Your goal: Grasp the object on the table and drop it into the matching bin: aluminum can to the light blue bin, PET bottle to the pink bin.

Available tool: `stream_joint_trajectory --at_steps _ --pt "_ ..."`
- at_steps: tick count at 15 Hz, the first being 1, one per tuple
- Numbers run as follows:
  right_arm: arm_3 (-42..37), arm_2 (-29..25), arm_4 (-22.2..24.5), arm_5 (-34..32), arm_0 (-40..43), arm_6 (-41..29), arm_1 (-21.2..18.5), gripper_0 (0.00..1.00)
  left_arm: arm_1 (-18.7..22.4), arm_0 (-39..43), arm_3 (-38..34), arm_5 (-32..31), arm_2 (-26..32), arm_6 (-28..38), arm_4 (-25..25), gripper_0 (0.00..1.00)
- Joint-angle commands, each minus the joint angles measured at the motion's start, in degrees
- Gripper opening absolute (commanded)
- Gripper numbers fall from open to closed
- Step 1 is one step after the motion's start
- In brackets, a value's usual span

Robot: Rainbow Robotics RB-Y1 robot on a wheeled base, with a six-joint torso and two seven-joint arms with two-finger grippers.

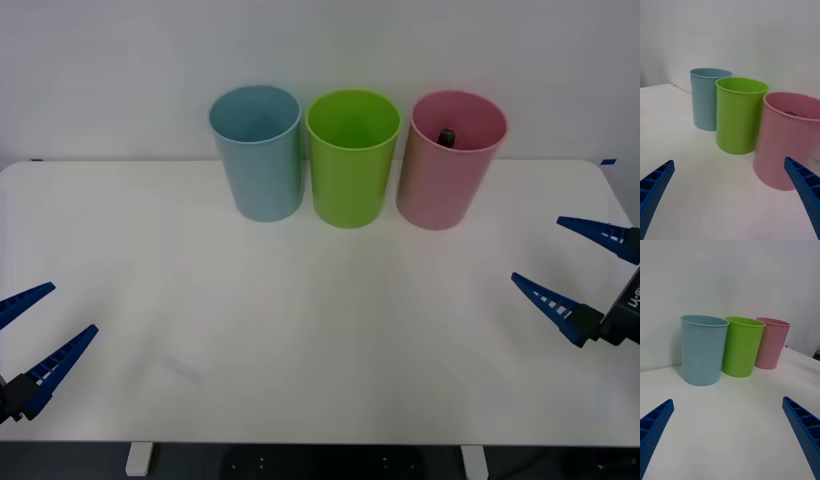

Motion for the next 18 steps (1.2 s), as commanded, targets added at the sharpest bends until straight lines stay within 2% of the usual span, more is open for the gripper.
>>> stream_joint_trajectory --at_steps 1,13,18 --pt "-1.4 -0.5 -0.2 -0.1 3.5 -0.6 0.0 1.00 0.0 0.0 0.0 0.0 0.0 0.0 0.0 1.00" --pt "-1.9 -0.1 -0.9 -0.1 11.3 -0.2 0.0 1.00 0.0 0.0 0.0 0.0 0.0 0.0 0.0 1.00" --pt "-1.9 -0.1 -1.0 -0.1 11.4 -0.2 0.0 1.00 0.0 0.0 0.0 0.0 0.0 0.0 0.0 1.00"
